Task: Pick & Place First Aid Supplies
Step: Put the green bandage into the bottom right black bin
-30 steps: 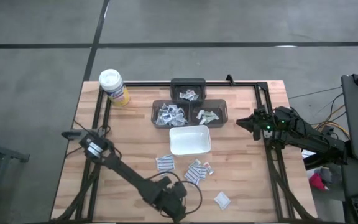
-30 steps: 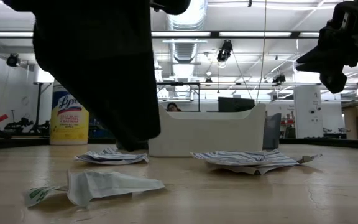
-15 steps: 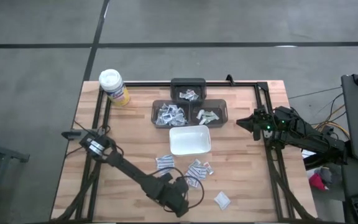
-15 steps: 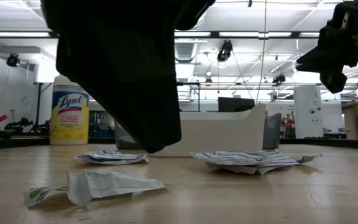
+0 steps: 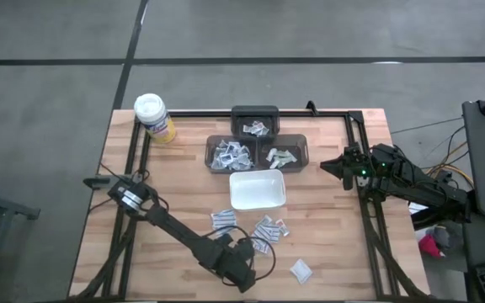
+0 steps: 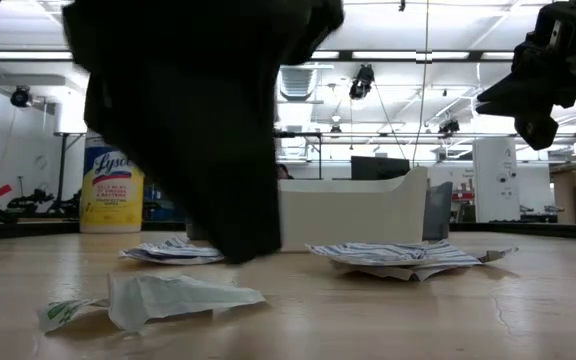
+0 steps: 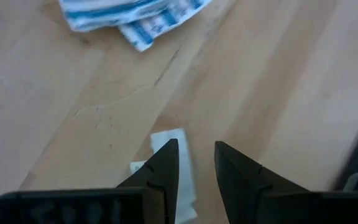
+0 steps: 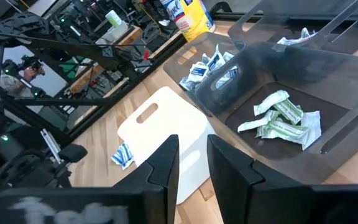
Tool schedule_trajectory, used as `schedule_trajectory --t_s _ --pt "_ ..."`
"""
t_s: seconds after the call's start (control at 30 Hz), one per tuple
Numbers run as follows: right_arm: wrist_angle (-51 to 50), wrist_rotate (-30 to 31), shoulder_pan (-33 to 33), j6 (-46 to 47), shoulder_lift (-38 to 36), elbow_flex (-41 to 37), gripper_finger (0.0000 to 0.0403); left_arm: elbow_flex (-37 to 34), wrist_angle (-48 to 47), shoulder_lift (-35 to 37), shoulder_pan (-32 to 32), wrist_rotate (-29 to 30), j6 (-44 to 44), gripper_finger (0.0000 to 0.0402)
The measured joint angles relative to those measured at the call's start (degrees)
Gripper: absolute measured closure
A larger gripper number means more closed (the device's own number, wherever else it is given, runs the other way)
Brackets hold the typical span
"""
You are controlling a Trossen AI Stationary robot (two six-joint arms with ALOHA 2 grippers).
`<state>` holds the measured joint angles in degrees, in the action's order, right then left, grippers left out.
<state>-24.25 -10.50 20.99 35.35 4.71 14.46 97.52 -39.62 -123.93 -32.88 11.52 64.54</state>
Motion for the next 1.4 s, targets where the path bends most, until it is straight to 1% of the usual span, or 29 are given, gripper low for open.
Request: schedule_trajectory --t_s 0.23,0.37,0.53,0.7,0.87,1.0,1.1,1.4 --pt "-0.7 0.0 0.0 -0.9 0.0 0.0 0.033 -1.3 1.1 -0.6 0.1 0.0 0.4 0.0305" --pt "-1.0 0.0 0.0 -2.2 0.0 0.0 0.0328 -2.3 1.2 -0.6 0.3 0.4 0.4 0.0308" --pt "-1.0 0.0 0.0 -2.2 0.0 0.0 0.0319 -4.8 4.1 -0.6 0.6 0.8 0.6 0.0321" --pt "-1.0 0.0 0.0 -2.2 0.0 0.0 0.0313 -5.7 4.5 -0.5 1.0 1.2 0.8 0.0337" --pt "-0.9 0.0 0.0 -2.2 0.0 0.0 0.0313 -5.8 4.5 -0.5 1.4 2.0 0.6 0.0358" --pt "-0.9 0.0 0.0 -2.1 0.0 0.0 0.0318 -5.7 4.7 -0.6 1.8 4.0 0.6 0.0382" --pt "-0.9 0.0 0.0 -2.2 0.0 0.0 0.0323 -4.8 4.7 -0.7 1.8 4.5 -0.3 0.0397" --pt "-0.9 0.0 0.0 -2.1 0.0 0.0 0.0328 -2.8 4.8 -0.7 1.8 4.0 -0.4 0.0401"
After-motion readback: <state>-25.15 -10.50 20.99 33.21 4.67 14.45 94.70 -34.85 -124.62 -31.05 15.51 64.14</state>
